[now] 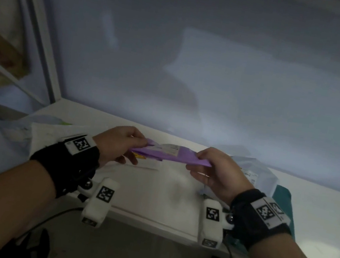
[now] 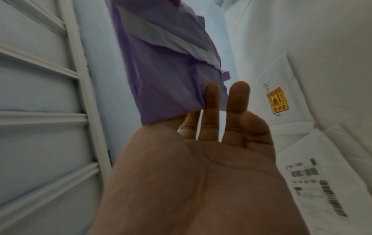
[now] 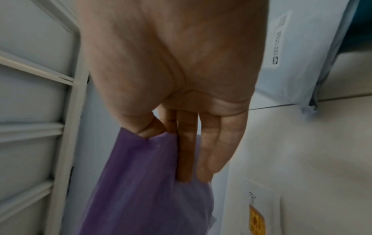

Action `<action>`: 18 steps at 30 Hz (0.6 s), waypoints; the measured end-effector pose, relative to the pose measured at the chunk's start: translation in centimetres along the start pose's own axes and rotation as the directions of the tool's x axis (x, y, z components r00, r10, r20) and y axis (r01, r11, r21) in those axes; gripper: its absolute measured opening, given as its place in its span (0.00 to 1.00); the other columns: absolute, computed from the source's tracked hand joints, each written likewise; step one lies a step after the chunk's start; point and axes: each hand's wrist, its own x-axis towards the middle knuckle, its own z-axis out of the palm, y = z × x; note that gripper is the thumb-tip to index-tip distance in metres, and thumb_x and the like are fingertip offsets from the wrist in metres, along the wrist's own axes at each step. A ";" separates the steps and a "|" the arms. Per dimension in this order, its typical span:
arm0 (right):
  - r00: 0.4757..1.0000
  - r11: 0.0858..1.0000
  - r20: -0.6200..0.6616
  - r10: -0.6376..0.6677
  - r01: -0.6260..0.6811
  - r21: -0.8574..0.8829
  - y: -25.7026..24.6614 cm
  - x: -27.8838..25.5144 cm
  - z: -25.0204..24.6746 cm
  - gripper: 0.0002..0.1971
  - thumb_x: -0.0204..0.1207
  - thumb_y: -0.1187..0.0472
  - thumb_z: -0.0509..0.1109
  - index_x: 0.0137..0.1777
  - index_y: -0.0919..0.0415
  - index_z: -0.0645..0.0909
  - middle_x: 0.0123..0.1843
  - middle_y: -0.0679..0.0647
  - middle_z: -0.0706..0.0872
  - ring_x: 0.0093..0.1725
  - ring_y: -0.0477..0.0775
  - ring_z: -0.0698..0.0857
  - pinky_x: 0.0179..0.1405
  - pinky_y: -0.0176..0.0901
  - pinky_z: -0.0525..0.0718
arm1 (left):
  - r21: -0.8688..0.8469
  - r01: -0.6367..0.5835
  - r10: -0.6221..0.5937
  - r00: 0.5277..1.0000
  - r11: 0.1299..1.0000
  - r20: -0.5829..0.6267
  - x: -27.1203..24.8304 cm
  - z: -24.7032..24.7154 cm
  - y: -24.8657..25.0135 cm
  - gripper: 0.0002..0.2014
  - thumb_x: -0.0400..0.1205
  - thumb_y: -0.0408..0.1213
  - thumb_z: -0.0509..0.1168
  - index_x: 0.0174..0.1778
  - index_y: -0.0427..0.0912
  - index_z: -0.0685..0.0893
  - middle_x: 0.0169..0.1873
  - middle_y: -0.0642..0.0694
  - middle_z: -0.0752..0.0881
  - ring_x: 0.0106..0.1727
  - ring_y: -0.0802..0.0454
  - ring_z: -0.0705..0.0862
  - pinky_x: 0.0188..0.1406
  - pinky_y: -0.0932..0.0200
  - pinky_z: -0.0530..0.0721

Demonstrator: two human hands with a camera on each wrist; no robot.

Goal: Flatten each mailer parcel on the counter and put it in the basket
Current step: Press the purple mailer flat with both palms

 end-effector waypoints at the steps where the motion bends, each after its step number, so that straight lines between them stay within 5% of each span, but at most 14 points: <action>1: 1.000 1.000 0.015 -0.015 0.015 0.005 -0.2 -0.1 0.0 0.08 0.78 0.70 0.64 0.39 0.62 0.81 0.42 0.60 0.89 0.40 0.56 0.90 0.41 0.44 0.88 | 0.026 -0.030 0.030 1.000 0.999 0.003 -0.1 -0.1 0.1 0.01 0.82 0.36 0.67 0.46 0.44 0.82 0.39 0.45 0.89 0.34 0.46 0.85 0.25 0.63 0.71; 6: 0.999 0.999 0.033 -0.036 0.035 0.021 -1.3 -1.3 0.4 0.11 0.79 0.73 0.63 0.40 0.59 0.75 0.35 0.56 0.83 0.32 0.50 0.86 0.31 0.41 0.86 | 0.080 -0.140 0.139 0.990 0.987 0.011 -0.5 -0.2 0.6 0.05 0.79 0.28 0.70 0.45 0.42 0.81 0.38 0.47 0.86 0.34 0.54 0.79 0.25 0.64 0.74; 10: 0.999 0.997 -0.038 0.032 -0.029 0.078 -1.7 -1.9 1.1 0.07 0.81 0.66 0.66 0.41 0.59 0.76 0.38 0.59 0.80 0.30 0.52 0.81 0.27 0.38 0.80 | 0.152 -0.209 0.206 0.978 0.966 0.031 -0.8 0.0 0.8 0.05 0.79 0.29 0.71 0.44 0.43 0.82 0.39 0.46 0.84 0.35 0.53 0.79 0.27 0.66 0.73; 15: 0.977 0.941 -0.051 0.205 -0.183 0.284 -1.4 -1.0 1.3 0.08 0.80 0.57 0.70 0.51 0.59 0.75 0.37 0.58 0.81 0.23 0.51 0.81 0.14 0.33 0.73 | 0.170 -0.331 0.331 0.943 0.928 0.027 -1.1 0.5 1.5 0.06 0.78 0.32 0.72 0.42 0.48 0.83 0.49 0.47 0.88 0.46 0.55 0.85 0.52 0.58 0.80; 18: 0.972 0.924 -0.003 0.233 -0.220 0.312 -1.2 -1.3 1.2 0.10 0.82 0.54 0.68 0.46 0.61 0.77 0.29 0.57 0.83 0.16 0.48 0.78 0.12 0.29 0.70 | 0.157 -0.360 0.360 0.932 0.920 0.029 -1.5 1.0 1.5 0.05 0.79 0.29 0.70 0.44 0.43 0.82 0.51 0.48 0.88 0.50 0.56 0.85 0.56 0.58 0.81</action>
